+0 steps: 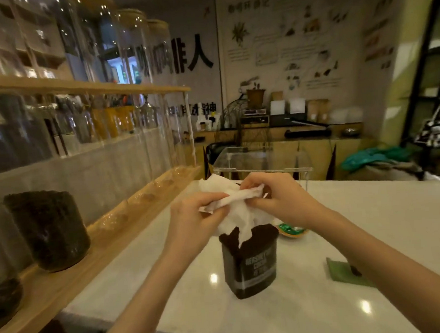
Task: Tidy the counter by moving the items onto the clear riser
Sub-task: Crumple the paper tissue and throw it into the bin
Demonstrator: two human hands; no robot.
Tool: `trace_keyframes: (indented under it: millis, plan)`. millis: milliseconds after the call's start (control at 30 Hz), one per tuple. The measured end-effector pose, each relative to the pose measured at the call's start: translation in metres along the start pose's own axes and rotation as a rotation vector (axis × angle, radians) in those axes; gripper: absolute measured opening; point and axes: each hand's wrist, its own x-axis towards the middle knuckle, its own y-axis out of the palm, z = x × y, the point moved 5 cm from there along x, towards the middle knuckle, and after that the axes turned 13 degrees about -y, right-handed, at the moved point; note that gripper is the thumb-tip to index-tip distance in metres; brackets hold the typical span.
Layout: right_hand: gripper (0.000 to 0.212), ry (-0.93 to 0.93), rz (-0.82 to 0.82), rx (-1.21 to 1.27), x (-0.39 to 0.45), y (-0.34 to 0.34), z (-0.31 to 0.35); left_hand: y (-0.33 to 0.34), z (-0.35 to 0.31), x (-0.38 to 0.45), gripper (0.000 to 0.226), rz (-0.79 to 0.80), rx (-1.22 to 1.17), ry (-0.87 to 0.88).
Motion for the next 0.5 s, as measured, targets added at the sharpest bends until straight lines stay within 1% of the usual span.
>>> trace_keyframes:
  millis: [133,267,367,500]
  plan:
    - [0.012,0.123,-0.056,-0.061,-0.053,-0.037,-0.009,0.041,-0.037,-0.019,0.026,0.178,-0.051,0.007]
    - [0.011,0.251,-0.123,-0.031,-0.121,-0.065,-0.013,0.082,-0.064,-0.053,0.037,0.380,-0.097,0.014]
    - [0.011,0.338,-0.151,0.009,-0.179,-0.079,-0.014,0.113,-0.081,-0.091,0.042,0.484,-0.136,-0.005]
    - [0.013,0.444,-0.133,0.041,-0.257,-0.082,-0.013,0.149,-0.089,-0.150,0.040,0.587,-0.155,-0.037]
